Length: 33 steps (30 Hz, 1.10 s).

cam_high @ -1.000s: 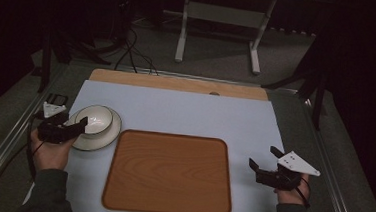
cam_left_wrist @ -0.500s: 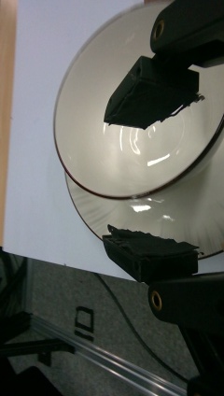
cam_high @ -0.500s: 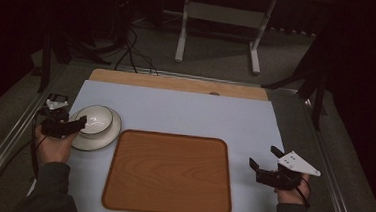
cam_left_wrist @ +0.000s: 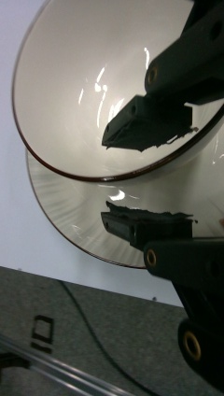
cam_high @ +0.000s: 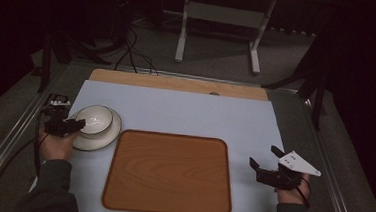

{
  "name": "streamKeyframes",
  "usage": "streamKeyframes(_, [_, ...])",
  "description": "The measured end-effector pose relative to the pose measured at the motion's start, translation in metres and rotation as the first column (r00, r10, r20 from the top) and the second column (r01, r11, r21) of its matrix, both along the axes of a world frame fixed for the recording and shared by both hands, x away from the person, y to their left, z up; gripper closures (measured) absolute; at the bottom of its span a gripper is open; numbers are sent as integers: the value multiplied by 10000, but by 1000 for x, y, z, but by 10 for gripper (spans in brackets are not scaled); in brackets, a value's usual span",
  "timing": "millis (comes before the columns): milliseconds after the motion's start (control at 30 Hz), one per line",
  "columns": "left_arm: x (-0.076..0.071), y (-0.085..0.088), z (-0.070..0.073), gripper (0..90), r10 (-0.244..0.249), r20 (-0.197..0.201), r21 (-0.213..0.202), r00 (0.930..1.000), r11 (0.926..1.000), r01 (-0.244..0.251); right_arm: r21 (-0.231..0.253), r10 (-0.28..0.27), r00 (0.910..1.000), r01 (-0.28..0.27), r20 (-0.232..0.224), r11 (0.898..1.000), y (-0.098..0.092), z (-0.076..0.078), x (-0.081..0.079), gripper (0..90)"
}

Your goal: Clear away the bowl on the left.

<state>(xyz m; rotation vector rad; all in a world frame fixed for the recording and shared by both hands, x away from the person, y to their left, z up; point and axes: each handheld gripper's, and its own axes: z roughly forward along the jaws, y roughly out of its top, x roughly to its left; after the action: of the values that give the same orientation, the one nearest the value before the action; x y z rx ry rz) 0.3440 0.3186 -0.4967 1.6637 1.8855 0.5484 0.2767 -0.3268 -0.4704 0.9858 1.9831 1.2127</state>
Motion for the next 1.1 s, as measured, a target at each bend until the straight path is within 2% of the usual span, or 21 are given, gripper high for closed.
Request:
streamKeyframes(167, [6, 0, -4, 677, 172, -544, -584, 9984, 9981, -204, -6, -76, 10000, 76, 32, 10000, 0, 0, 0, 132])
streamKeyframes(267, [10, -1, -8, 721, 335, -931, -888, 9951, 9952, -418, 2, -99, 9999, 99, 62, 10000, 0, 0, 0, 132])
streamKeyframes(533, [12, 2, -8, 769, 601, -1155, -1779, 9915, 9808, -802, 49, -151, 9998, 151, 85, 9999, -1, 1, 0, 133])
streamKeyframes(667, [12, 2, -8, 814, 535, -1100, -2227, 9925, 9718, -771, 64, -164, 9998, 163, 129, 9998, -2, 1, 0, 133])
streamKeyframes(733, [12, 1, -7, 819, 461, -1074, -2168, 9931, 9738, -687, 84, -200, 9997, 199, 135, 9998, -2, 1, -1, 133])
streamKeyframes(867, [11, 1, -7, 820, 520, -1020, -2218, 9934, 9723, -737, 86, -209, 9997, 208, 141, 9997, -2, 1, 0, 133])
streamKeyframes(900, [10, 1, -6, 820, 515, -923, -2344, 9944, 9695, -720, 97, -211, 9997, 210, 154, 9997, -2, 1, 0, 133])
streamKeyframes(1100, [9, 0, -5, 820, 635, -849, -2238, 9944, 9712, -811, 125, -249, 9996, 247, 166, 9996, -2, 2, -1, 133])
